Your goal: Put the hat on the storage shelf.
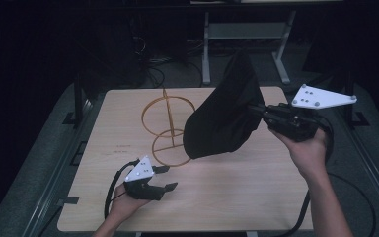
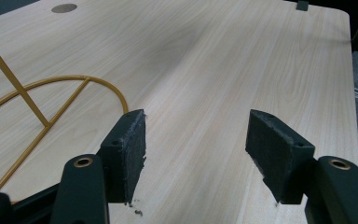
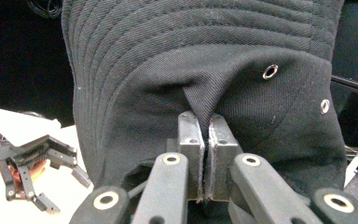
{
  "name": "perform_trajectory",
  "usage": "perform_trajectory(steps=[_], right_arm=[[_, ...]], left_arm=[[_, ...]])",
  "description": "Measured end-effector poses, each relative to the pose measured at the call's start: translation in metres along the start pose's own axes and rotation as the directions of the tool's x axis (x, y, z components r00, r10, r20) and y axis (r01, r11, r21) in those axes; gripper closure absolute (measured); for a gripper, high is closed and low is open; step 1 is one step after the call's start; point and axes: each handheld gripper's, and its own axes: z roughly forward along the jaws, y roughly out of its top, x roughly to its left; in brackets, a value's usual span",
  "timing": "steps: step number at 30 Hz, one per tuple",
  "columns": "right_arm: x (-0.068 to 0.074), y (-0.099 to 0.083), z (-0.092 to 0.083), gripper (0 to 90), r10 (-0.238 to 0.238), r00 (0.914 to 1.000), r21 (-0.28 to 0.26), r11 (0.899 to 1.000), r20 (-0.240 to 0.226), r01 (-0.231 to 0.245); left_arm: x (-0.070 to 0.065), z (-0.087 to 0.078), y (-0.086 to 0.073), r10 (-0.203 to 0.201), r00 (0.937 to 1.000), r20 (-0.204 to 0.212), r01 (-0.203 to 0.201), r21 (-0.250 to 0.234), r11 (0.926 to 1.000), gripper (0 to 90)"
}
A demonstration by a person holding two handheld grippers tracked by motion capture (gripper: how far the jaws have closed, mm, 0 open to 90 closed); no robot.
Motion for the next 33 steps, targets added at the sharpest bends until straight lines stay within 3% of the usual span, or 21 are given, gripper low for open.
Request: perform_trajectory(steps=[24,33], right_arm=[[0.004,0.057,0.053,86.8,-0.022,0.9982,0.028,0.999,-0.056,0.024],[0.003,0.067,0.077,86.8,-0.016,0.9969,0.031,0.999,-0.077,0.019]], left_arm=[[-0.004,0.000,0.000,0.019,0.9997,0.014,-0.019,0.003,0.9998,36.9],[-0.005,0.001,0.000,0.020,0.9997,0.013,-0.020,-0.008,0.9998,36.9]])
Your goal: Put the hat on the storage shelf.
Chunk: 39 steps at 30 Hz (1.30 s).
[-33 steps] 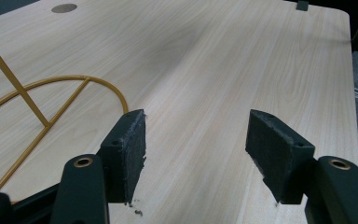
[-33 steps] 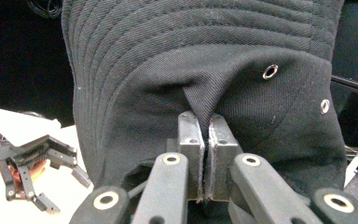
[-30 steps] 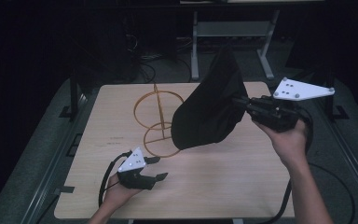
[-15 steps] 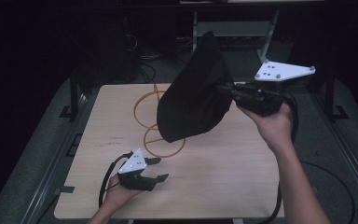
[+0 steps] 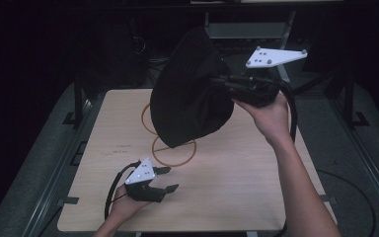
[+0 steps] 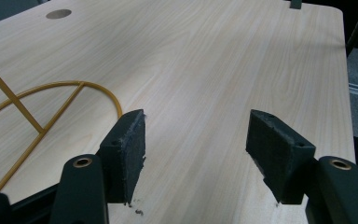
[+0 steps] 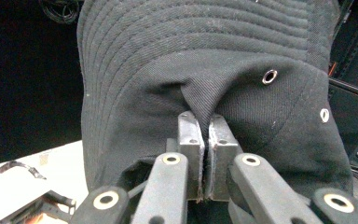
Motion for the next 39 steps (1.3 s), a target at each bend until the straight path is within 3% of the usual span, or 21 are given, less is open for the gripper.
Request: perform_trajectory(steps=[4,16,26,39], right_arm=[[-0.002,0.006,0.011,86.8,0.002,1.0000,-0.006,1.000,-0.003,-0.002],[-0.003,0.018,0.035,86.8,0.004,0.9998,-0.026,1.000,-0.020,-0.004],[-0.005,0.025,0.060,86.9,0.003,0.9995,-0.028,1.000,-0.031,-0.004],[-0.005,0.032,0.104,86.8,0.002,0.9986,0.047,0.999,-0.052,0.000]], left_arm=[[-0.002,0.002,0.000,0.018,0.9998,0.006,-0.018,0.008,0.9998,36.9],[-0.004,0.004,0.001,0.023,0.9996,0.014,-0.023,0.005,0.9997,36.9],[-0.010,0.007,0.004,0.058,0.9973,0.046,-0.058,0.001,0.9983,36.9],[-0.015,0.008,0.006,0.081,0.9947,0.063,-0.082,0.004,0.9966,36.9]])
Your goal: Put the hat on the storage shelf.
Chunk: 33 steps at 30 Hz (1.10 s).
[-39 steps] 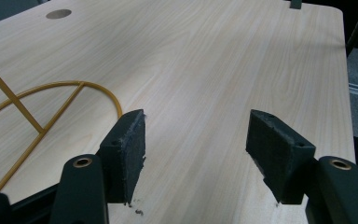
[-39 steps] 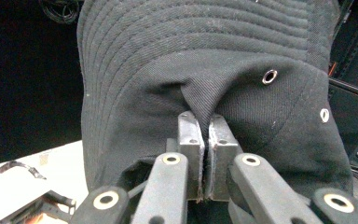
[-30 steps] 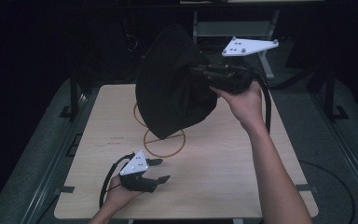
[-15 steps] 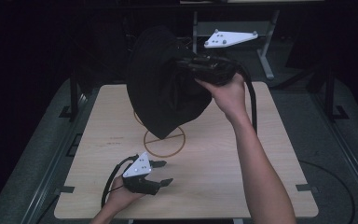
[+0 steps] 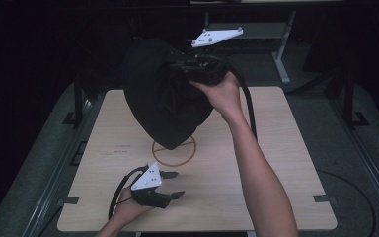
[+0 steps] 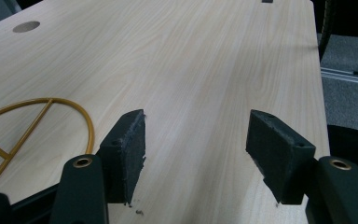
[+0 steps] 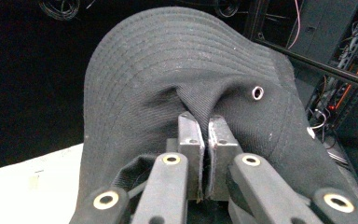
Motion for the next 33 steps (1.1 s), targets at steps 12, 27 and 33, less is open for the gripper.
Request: perform_trajectory(steps=[12,27,33], right_arm=[[0.003,0.006,0.046,86.5,-0.014,0.9999,0.081,0.997,0.005,0.013],[0.005,-0.006,0.087,55.1,-0.111,0.9926,0.270,0.958,0.050,0.094],[0.003,-0.006,0.073,51.1,-0.065,0.9973,0.220,0.974,0.033,0.057]], left_arm=[[-0.007,0.004,0.004,0.027,0.9994,0.021,-0.026,-0.006,0.9996,36.9],[-0.013,0.006,0.005,0.055,0.9978,0.036,-0.055,0.004,0.9985,36.4],[-0.016,0.002,0.005,0.054,0.9980,0.034,-0.053,-0.005,0.9986,36.5]])
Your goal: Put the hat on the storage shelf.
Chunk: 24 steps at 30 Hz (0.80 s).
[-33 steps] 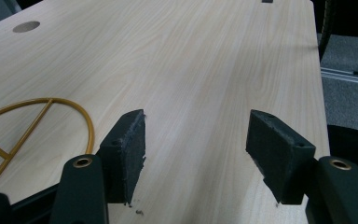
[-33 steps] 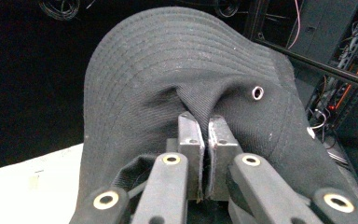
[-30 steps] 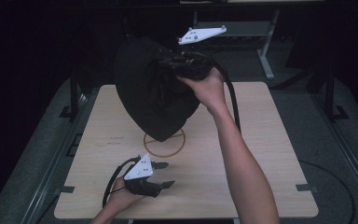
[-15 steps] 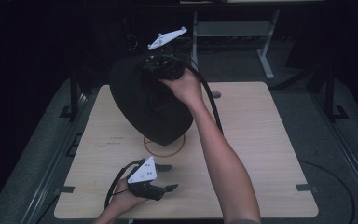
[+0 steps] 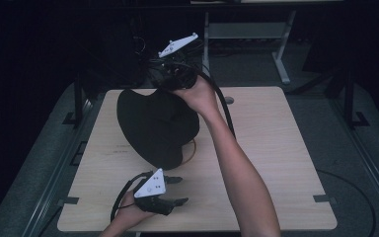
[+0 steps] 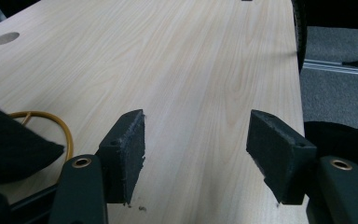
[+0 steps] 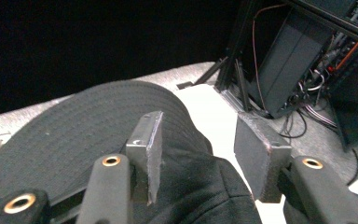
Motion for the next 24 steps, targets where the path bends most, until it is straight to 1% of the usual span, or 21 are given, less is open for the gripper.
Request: perform_trajectory(steps=[1,2,4,5,7,10,12,13,14,16,17,18,19,21,24], right_arm=[[0.001,-0.001,-0.002,50.6,0.015,0.9999,-0.010,1.000,-0.007,-0.015],[0.000,-0.002,-0.004,50.0,0.014,0.9998,-0.015,1.000,-0.016,-0.014],[0.002,-0.005,-0.007,49.2,0.023,0.9996,-0.017,1.000,-0.017,-0.023],[0.002,-0.007,-0.009,48.8,0.020,0.9996,-0.024,1.000,-0.021,-0.020],[0.002,-0.012,-0.014,47.3,0.041,0.9986,-0.033,0.999,-0.033,-0.042],[0.001,-0.016,-0.018,46.0,0.047,0.9983,-0.043,0.998,-0.036,-0.048],[-0.001,-0.021,-0.023,44.7,0.064,0.9970,-0.061,0.996,-0.043,-0.066],[-0.003,-0.025,-0.029,43.1,0.084,0.9952,-0.076,0.993,-0.050,-0.088],[-0.004,-0.027,-0.031,42.8,0.091,0.9944,-0.081,0.992,-0.054,-0.095],[-0.005,-0.028,-0.033,42.2,0.091,0.9944,-0.085,0.992,-0.053,-0.096],[-0.006,-0.032,-0.039,40.8,0.111,0.9921,-0.093,0.989,-0.059,-0.116],[-0.006,-0.032,-0.039,40.8,0.111,0.9921,-0.093,0.989,-0.059,-0.116],[-0.007,-0.036,-0.043,39.6,0.119,0.9909,-0.106,0.987,-0.063,-0.125],[-0.007,-0.040,-0.047,37.9,0.126,0.9898,-0.109,0.985,-0.066,-0.133],[-0.008,-0.048,-0.055,36.7,0.134,0.9891,-0.119,0.983,-0.061,-0.140]], left_arm=[[0.000,-0.001,0.000,0.000,1.0000,-0.004,0.000,-0.001,1.0000,36.5],[0.000,-0.001,0.000,0.000,1.0000,-0.005,0.000,-0.001,1.0000,36.5],[-0.001,-0.002,0.000,0.001,1.0000,-0.007,-0.001,0.002,1.0000,36.5],[-0.001,-0.002,0.000,0.000,1.0000,-0.006,0.000,0.003,1.0000,36.5],[-0.001,-0.002,-0.001,-0.004,1.0000,-0.005,0.004,-0.001,1.0000,36.5],[-0.001,-0.001,-0.001,-0.005,1.0000,-0.006,0.005,0.002,1.0000,36.6],[-0.001,-0.001,-0.001,-0.001,1.0000,-0.007,0.001,0.000,1.0000,36.6],[-0.001,-0.001,-0.001,-0.003,1.0000,-0.006,0.003,0.000,1.0000,36.6],[-0.002,-0.001,-0.001,-0.008,1.0000,-0.006,0.008,0.000,1.0000,36.6],[-0.001,0.000,-0.001,-0.006,1.0000,-0.007,0.006,0.000,1.0000,36.6],[-0.002,0.000,-0.001,-0.002,1.0000,-0.005,0.002,-0.002,1.0000,36.6],[-0.002,0.000,-0.001,-0.002,1.0000,-0.005,0.002,-0.002,1.0000,36.6],[-0.002,0.000,-0.001,-0.001,1.0000,0.000,0.001,-0.005,1.0000,36.6],[-0.003,0.000,-0.001,-0.007,1.0000,0.003,0.007,-0.006,1.0000,36.6],[-0.003,0.000,-0.002,-0.010,0.9999,0.006,0.010,-0.006,0.9999,36.5]])
